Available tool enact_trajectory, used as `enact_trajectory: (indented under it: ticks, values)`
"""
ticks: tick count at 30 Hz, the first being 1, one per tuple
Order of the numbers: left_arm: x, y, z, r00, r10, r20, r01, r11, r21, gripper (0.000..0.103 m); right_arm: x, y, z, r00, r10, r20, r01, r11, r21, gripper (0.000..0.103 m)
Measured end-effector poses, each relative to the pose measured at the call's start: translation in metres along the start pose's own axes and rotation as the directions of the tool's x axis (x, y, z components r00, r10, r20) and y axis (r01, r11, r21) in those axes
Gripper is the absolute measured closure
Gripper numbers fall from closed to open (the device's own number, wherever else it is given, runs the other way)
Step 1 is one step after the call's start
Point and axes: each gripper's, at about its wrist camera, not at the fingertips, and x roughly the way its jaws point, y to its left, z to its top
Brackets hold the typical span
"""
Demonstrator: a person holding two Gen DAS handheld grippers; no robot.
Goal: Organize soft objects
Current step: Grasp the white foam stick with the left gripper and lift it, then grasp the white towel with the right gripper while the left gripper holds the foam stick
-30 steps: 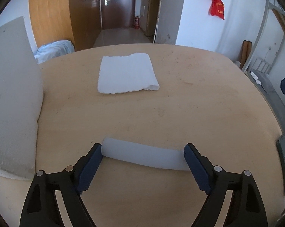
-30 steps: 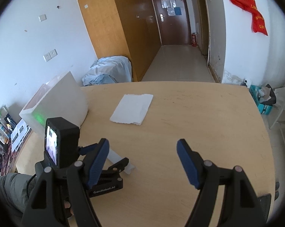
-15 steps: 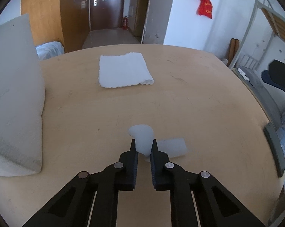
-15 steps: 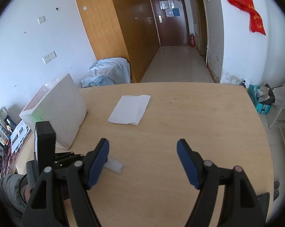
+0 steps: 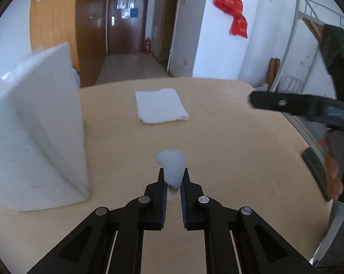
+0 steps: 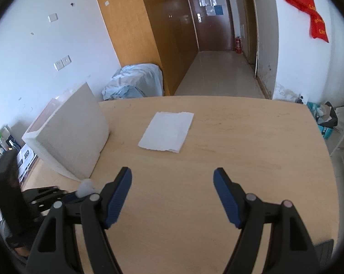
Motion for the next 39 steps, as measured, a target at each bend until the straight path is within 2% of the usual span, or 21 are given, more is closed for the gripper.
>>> enact_trajectory:
  ticks: [6,18,24,30,34,39]
  values:
    - [-0.012,0.015,0.0,0.999,0.024,0.025,-0.023,1.0,-0.01,0.092,0.037,0.014,0.015,0.999,-0.021,-0.038,0.021,1.0,-0.018,0.025]
    - [-0.014,0.036,0.001,0.999,0.022,0.035,-0.02,0.998,-0.057,0.092,0.121,0.03,0.041,0.983,-0.129,-0.129,0.116,0.988,-0.102,0.025]
    - [-0.013,0.038,0.001,0.999,0.019,0.037,-0.017,0.998,-0.067,0.092,0.134,0.042,0.041,0.976,-0.155,-0.15,0.134,0.98,-0.145,0.025]
    - [-0.014,0.038,-0.001,0.999,0.018,0.039,-0.015,0.998,-0.067,0.092,0.153,0.045,0.042,0.957,-0.225,-0.183,0.19,0.963,-0.19,0.025]
    - [-0.015,0.037,-0.001,0.999,0.009,0.042,-0.007,0.998,-0.066,0.092,0.162,0.043,0.038,0.947,-0.242,-0.209,0.201,0.959,-0.201,0.026]
    - [-0.016,0.038,-0.001,0.999,0.004,0.046,-0.001,0.998,-0.067,0.092,0.159,0.044,0.037,0.948,-0.247,-0.203,0.204,0.956,-0.209,0.026]
